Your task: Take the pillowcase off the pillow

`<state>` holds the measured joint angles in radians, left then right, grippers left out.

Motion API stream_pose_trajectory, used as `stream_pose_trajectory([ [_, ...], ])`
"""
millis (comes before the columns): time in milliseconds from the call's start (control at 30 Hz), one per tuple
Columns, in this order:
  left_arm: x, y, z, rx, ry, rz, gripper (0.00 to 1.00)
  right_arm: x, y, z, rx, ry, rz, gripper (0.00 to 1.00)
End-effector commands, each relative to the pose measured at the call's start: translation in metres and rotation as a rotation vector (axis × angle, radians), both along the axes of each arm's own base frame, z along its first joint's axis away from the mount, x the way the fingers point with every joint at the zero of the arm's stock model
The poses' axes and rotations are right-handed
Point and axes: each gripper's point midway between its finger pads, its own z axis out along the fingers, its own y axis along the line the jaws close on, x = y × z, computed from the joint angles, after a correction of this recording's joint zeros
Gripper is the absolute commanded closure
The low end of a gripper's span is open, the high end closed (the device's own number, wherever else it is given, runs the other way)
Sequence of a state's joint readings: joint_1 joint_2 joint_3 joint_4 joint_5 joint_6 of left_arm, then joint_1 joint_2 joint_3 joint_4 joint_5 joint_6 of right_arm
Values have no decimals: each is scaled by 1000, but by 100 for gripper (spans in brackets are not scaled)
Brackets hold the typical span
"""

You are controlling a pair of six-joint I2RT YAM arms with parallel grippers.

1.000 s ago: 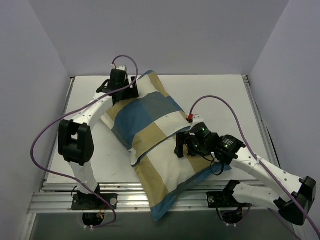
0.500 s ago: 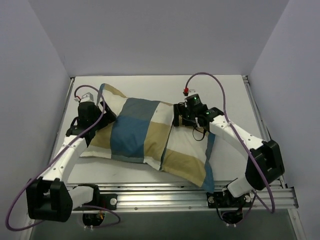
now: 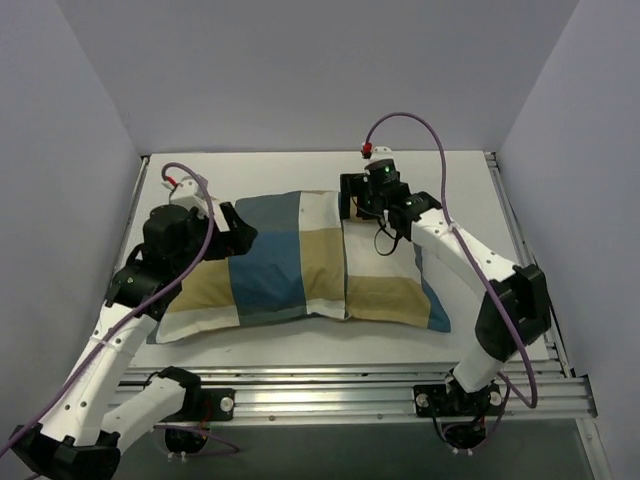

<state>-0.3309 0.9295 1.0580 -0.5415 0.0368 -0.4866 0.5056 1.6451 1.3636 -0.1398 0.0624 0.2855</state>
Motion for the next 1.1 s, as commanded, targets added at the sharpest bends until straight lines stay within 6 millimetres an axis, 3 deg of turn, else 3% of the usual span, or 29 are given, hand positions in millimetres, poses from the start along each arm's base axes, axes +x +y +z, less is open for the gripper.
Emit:
stream_pose_trajectory([
  [0,-1,-46,11,42,-55,-112,6,-20,-23,42,9,-96,-60,15],
  [33,2,-56,16,50,-74,-121,6,-28,-30,54,30,-124,-84,15],
  [67,9,-67,4,82,-45,-130,6,-34,-35,54,36,-124,-94,15],
  [133,13,-93,9,96,-69,-154,6,-48,-44,43,39,-104,-114,14],
  [167,20,-106,-2,121,-48,-163,6,-55,-49,49,55,-121,-122,15],
  [200,25,-114,0,131,-68,-151,6,-62,-53,37,48,-102,-125,14],
  [233,23,-131,9,126,-92,-178,6,-68,-57,40,64,-109,-129,14],
  [300,32,-151,-1,164,-87,-185,6,-75,-54,32,85,-94,-104,14],
  [333,35,-156,-1,182,-93,-176,6,-80,-56,18,81,-68,-97,14],
  [400,38,-180,-5,203,-97,-199,6,-84,-52,10,103,-56,-70,14],
  [467,39,-196,-10,232,-101,-204,6,-88,-62,-20,83,1,-100,14],
  [567,43,-209,-21,267,-97,-184,6,-90,-87,-57,70,87,-174,16],
  [667,48,-219,-27,312,-102,-164,6,-95,-96,-84,109,156,-188,17],
  [733,48,-225,-26,349,-119,-155,6,-97,-91,-93,135,185,-173,18],
  [767,50,-227,-37,387,-108,-148,6,-99,-90,-96,139,196,-167,18],
  [1067,68,-215,-72,554,-61,-18,5,-96,-90,-96,150,170,-170,18],
])
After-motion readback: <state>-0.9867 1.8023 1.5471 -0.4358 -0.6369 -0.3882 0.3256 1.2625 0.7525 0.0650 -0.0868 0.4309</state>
